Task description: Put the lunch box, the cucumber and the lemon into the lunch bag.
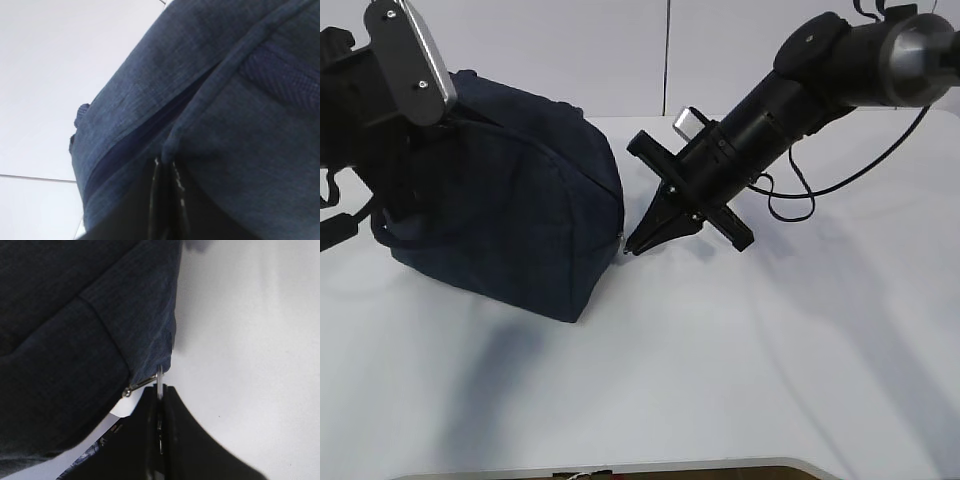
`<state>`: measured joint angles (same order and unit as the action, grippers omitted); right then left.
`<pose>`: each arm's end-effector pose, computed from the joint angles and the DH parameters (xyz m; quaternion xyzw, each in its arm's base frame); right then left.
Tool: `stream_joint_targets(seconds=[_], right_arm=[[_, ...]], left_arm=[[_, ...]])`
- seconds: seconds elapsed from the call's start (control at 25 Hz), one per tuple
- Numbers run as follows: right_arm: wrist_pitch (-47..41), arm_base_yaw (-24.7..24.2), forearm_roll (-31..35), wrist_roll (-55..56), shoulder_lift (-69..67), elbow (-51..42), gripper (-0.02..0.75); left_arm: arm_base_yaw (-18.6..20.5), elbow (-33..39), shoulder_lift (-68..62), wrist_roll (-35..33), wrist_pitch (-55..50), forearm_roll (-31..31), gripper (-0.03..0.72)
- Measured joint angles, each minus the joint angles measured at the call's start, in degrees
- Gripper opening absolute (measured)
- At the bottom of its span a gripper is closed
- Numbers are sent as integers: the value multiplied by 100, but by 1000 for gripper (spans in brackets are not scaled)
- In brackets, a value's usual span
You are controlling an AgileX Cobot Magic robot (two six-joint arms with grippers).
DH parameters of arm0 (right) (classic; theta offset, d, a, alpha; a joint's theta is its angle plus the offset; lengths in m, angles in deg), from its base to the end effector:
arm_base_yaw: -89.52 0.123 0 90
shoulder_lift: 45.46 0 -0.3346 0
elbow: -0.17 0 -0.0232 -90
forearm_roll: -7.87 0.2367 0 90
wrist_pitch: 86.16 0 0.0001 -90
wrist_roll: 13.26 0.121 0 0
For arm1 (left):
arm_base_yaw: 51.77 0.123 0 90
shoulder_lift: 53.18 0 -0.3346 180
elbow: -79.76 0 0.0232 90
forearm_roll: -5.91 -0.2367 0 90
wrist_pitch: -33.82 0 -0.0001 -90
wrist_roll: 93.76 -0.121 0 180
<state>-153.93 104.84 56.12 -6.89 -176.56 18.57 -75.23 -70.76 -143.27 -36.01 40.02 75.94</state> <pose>0.4222 0.2023 0.2187 -0.0845 -0.9221 -0.3703 0.0747 0.3027 -0.1181 0.3055 0.5034 0.6898 0.1713 0.4913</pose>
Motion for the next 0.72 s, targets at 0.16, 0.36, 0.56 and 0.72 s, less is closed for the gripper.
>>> stream_joint_targets(seconds=[0.16, 0.36, 0.56, 0.72], right_arm=[[24, 0, 77, -451, -13, 0, 5], [24, 0, 110, -965, -17, 28, 9], [-80, 0, 110, -1364, -26, 362, 132], [-120, 0, 110, -1509, -26, 512, 285]], left_arm=[[0, 0, 0, 0, 3, 2, -10], [0, 0, 0, 0, -9, 2, -10], [0, 0, 0, 0, -57, 2, -10], [0, 0, 0, 0, -127, 2, -10]])
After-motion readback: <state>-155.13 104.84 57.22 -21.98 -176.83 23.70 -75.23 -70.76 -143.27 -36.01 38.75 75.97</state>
